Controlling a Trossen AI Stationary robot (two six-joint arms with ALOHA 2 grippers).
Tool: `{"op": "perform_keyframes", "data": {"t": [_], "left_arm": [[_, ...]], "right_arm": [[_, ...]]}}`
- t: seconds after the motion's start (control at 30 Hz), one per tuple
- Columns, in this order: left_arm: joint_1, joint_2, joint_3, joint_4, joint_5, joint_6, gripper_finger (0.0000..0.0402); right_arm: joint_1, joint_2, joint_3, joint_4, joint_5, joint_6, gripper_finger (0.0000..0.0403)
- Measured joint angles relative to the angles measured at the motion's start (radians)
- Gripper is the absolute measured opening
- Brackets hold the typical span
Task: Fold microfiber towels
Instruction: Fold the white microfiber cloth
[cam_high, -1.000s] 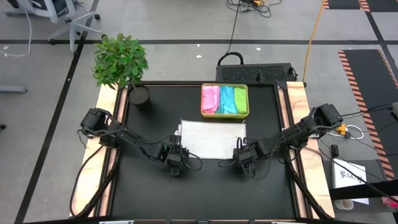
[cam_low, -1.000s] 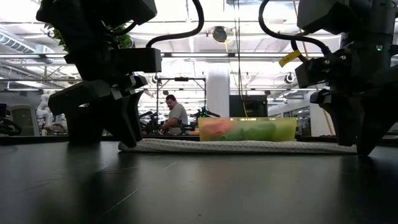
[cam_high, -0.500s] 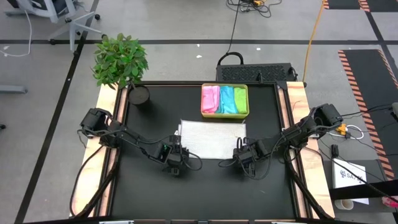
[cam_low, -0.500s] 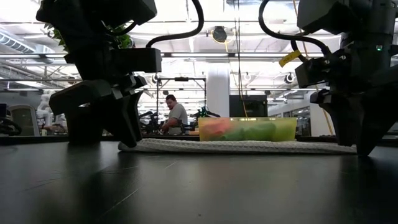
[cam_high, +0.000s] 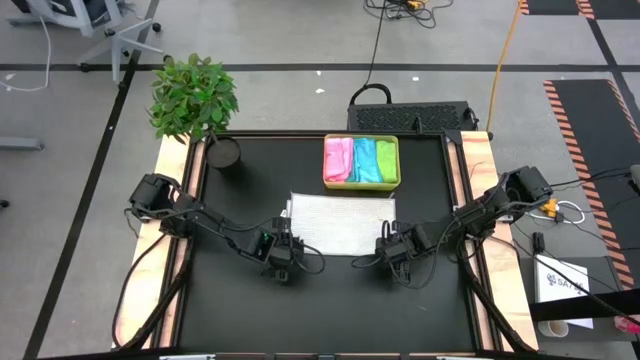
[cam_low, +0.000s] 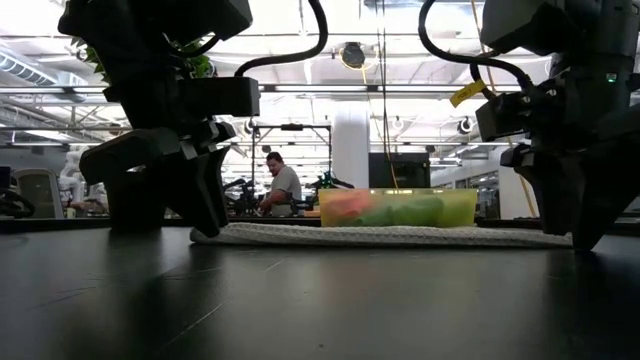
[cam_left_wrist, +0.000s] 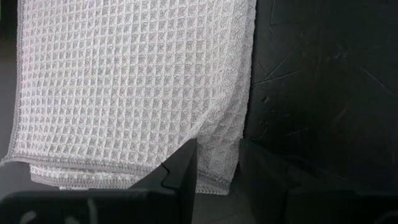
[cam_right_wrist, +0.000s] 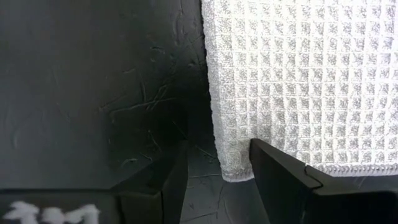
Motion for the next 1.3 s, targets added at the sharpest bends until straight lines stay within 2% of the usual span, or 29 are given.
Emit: {"op": "perform_keyframes", "data": {"t": [0.13,0.3,0.5,1.03,1.17,1.3], "left_arm": [[0.0,0.0,0.0,0.0,0.0,0.0,0.0122],[0.0,0.0,0.0,0.003,0.051,-0.028,0.0122],[-0.004,0.0,0.0,0.004,0.023,-0.045,0.0122],[0.0,-0.002,-0.055,0.061,0.03,-0.127,0.0122],[-0.001,-0.002,-0.055,0.056,0.02,-0.142,0.011],[-0.002,-0.001,-0.056,0.058,0.025,-0.143,0.0057]], "right_arm": [[0.0,0.0,-0.005,0.004,0.0,0.012,0.0167],[0.0,0.001,-0.007,0.007,0.002,0.013,0.0162],[0.0,0.001,-0.008,0.013,0.003,0.013,0.0145],[0.004,0.002,-0.009,0.024,0.042,0.013,0.0141],[0.004,0.002,-0.009,0.028,0.049,0.038,0.0111],[0.003,0.003,-0.009,0.037,0.055,0.04,0.005]]}}
